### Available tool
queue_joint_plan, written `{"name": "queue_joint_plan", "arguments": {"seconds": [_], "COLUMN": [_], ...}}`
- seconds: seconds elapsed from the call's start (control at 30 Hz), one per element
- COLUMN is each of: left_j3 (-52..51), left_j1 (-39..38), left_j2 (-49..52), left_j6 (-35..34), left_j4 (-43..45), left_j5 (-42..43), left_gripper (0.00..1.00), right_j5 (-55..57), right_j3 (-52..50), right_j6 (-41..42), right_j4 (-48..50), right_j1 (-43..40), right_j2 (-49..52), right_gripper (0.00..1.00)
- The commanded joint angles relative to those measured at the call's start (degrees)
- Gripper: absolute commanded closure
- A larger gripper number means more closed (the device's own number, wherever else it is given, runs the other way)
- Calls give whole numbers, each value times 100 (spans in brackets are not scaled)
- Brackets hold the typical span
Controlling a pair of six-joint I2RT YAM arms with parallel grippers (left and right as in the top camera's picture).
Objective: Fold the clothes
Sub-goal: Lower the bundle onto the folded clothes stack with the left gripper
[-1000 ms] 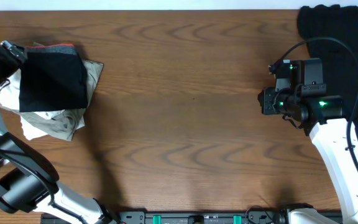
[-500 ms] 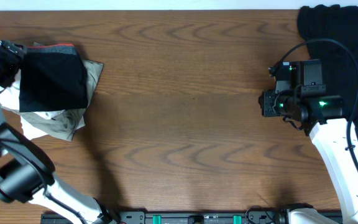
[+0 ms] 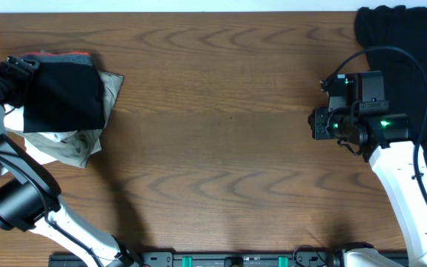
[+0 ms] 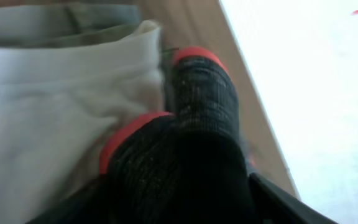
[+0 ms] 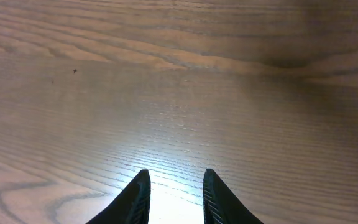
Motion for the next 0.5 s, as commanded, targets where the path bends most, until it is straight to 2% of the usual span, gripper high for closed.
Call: {"name": "queue_joint_plan", "arguments": {"seconds": [0.0, 0.13, 0.23, 0.3, 0.47], "left_j3": [68, 68, 68, 68, 68], "left_j1": [20, 20, 20, 20, 33], "left_j2": [-7, -7, -9, -26, -216], "left_j6": [46, 310, 343, 485, 1119], "left_j4": [184, 214, 208, 208, 98], "left_j5": [411, 540, 553, 555, 540], "left_gripper": [44, 55, 73, 79, 87], "right_j5": [35, 35, 35, 35, 35], "right_j3": [44, 44, 44, 44, 44], "right_j6": [-9, -9, -9, -9, -9], "right_j4": [-11, -9, -9, -9, -9], "right_j1": [-52, -52, -52, -52, -52], "right_j2": [-55, -55, -55, -55, -55], "right_gripper": [73, 73, 73, 73, 73]}}
